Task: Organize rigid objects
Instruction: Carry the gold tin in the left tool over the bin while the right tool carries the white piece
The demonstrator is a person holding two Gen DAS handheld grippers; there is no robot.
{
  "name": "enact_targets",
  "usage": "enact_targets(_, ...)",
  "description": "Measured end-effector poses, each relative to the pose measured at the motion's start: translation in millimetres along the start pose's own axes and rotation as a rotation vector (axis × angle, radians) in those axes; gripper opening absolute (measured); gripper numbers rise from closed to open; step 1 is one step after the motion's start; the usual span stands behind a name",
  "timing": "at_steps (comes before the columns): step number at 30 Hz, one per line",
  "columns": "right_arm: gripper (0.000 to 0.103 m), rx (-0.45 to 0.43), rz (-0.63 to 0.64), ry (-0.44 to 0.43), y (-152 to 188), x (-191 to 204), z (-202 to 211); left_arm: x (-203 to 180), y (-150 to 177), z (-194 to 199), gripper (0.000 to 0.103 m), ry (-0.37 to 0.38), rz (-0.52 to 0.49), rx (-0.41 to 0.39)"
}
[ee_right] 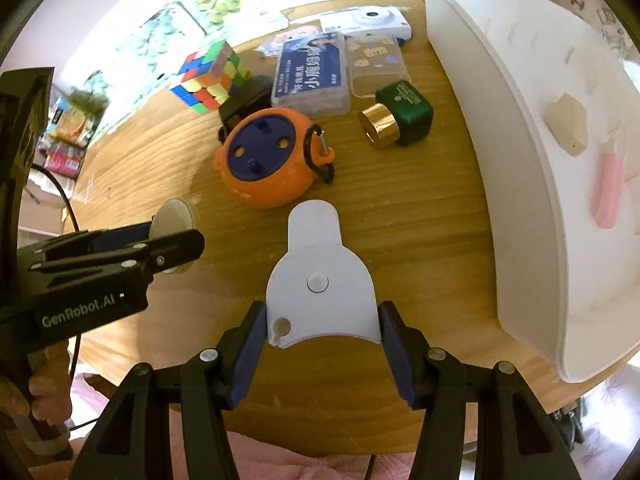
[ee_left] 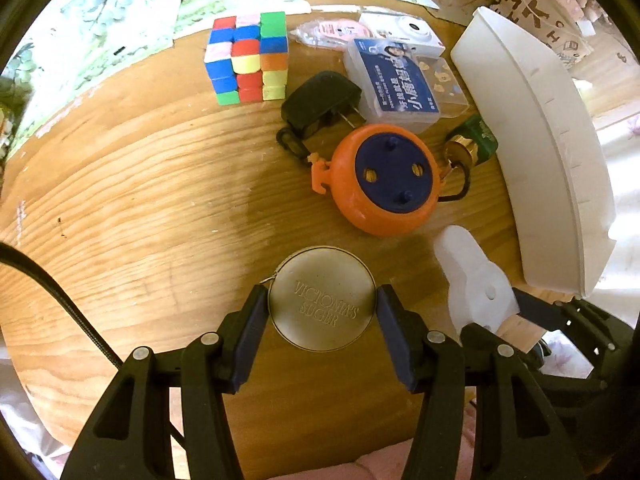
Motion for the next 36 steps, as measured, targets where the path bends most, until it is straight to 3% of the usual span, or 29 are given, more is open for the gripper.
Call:
enact_targets(13, 0.056, 0.024, 0.162, -0.039, -3.9, 1.7, 30.0, -0.9, 14.3, 52.2, 0.059, 0.006, 0.049, -0.127)
enact_targets(20, 0.056, 0.022, 0.258, -0.07, 0.7, 2.1, 60.6, -21.4, 2.1, 82.0, 0.059, 0.013, 0.063, -0.226)
enact_targets(36, 0.056, -0.056, 0.462, -0.139, 11.6, 2.9, 148.2, -74.7, -5.1, 129.4, 0.059, 0.005, 0.076, -0.351)
Point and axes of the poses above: each gripper's, at about its wrist camera, not at the fingertips, and z roughly against the way its jaws point, x to its left, y to its underside, the point moved 3 cm from there along -z, roughly the way its jaws point, and after that the axes turned 12 degrees about -y, right-handed, at the moved point
